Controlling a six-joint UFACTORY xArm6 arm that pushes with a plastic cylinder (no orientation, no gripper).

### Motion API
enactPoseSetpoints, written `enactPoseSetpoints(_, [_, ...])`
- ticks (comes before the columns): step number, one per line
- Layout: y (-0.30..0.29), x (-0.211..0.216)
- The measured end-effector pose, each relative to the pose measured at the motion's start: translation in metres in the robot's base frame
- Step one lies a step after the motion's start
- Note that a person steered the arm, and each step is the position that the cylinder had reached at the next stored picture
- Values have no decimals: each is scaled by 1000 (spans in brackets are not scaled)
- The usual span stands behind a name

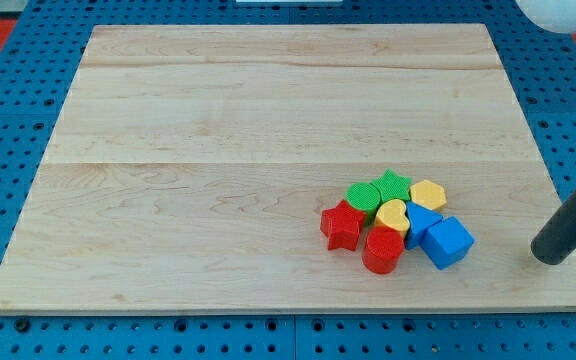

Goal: Place the arm at the bottom right corner of the board

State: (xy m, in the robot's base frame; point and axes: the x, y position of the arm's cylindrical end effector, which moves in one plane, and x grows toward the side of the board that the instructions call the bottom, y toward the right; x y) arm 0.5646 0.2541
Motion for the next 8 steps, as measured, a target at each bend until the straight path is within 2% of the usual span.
enactPoseSetpoints(4, [9, -3])
enactPoseSetpoints(6, [-20, 8])
enactPoseSetpoints(8, [-19, 8])
